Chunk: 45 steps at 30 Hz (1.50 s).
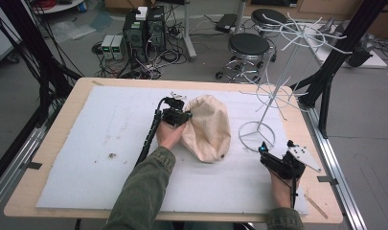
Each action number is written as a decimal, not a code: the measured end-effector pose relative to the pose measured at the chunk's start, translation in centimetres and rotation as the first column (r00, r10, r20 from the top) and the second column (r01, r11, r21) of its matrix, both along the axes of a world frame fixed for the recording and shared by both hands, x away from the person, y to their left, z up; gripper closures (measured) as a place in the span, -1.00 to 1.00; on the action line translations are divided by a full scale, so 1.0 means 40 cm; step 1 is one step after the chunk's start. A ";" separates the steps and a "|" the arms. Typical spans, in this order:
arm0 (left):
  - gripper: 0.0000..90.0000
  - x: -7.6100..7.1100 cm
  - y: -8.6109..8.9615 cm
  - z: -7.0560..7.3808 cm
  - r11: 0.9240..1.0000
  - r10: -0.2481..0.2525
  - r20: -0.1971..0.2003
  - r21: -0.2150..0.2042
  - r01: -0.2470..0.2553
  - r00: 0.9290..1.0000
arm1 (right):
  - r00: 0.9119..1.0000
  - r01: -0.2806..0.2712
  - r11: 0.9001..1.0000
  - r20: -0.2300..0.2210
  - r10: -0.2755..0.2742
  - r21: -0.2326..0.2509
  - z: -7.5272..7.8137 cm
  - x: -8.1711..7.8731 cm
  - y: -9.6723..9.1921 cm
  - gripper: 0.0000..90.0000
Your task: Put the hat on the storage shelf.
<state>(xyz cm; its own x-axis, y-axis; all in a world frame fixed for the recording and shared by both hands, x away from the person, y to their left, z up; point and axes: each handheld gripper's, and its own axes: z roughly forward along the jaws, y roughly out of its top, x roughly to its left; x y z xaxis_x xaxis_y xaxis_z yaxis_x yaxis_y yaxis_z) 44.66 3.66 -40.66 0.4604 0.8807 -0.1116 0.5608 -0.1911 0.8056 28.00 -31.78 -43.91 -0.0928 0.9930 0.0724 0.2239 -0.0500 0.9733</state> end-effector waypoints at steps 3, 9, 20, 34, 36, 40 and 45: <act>0.81 -0.011 0.014 0.022 0.999 -0.014 0.062 -0.037 0.016 0.998 | 1.000 0.000 1.000 0.000 0.000 0.002 0.001 -0.001 -0.001 -0.92; 0.81 -0.038 0.057 0.076 0.988 -0.036 0.181 -0.141 0.062 0.983 | 1.000 -0.002 1.000 0.006 0.002 -0.020 0.001 -0.002 0.004 -0.92; 0.81 -0.108 0.130 0.208 0.937 -0.048 0.405 -0.299 0.182 0.913 | 1.000 0.001 1.000 0.026 -0.001 0.007 0.007 -0.018 -0.004 -0.92; 0.81 -0.138 0.167 0.348 0.908 -0.037 0.549 -0.330 0.257 0.835 | 0.999 -0.007 1.000 0.031 0.006 0.023 0.007 -0.027 -0.013 -0.92; 0.81 -0.138 0.166 0.361 0.908 -0.036 0.560 -0.327 0.261 0.828 | 1.000 -0.004 1.000 0.031 0.003 0.026 0.007 -0.028 -0.015 -0.92; 0.81 -0.134 0.157 0.397 0.907 -0.042 0.580 -0.319 0.274 0.814 | 1.000 -0.002 1.000 0.029 0.002 0.026 0.006 -0.026 -0.017 -0.92; 0.81 -0.123 0.135 0.463 0.906 -0.048 0.607 -0.307 0.290 0.793 | 1.000 0.004 1.000 0.029 -0.005 0.021 0.006 -0.024 -0.016 -0.92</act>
<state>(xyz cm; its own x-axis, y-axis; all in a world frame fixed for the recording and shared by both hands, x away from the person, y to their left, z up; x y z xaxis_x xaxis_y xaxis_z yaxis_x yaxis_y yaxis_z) 39.73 9.07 -22.13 0.6806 0.7290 -0.0728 -0.0421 0.1382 0.9895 27.03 -32.42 -43.68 -0.0906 0.9918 0.0904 0.1950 -0.0713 0.9782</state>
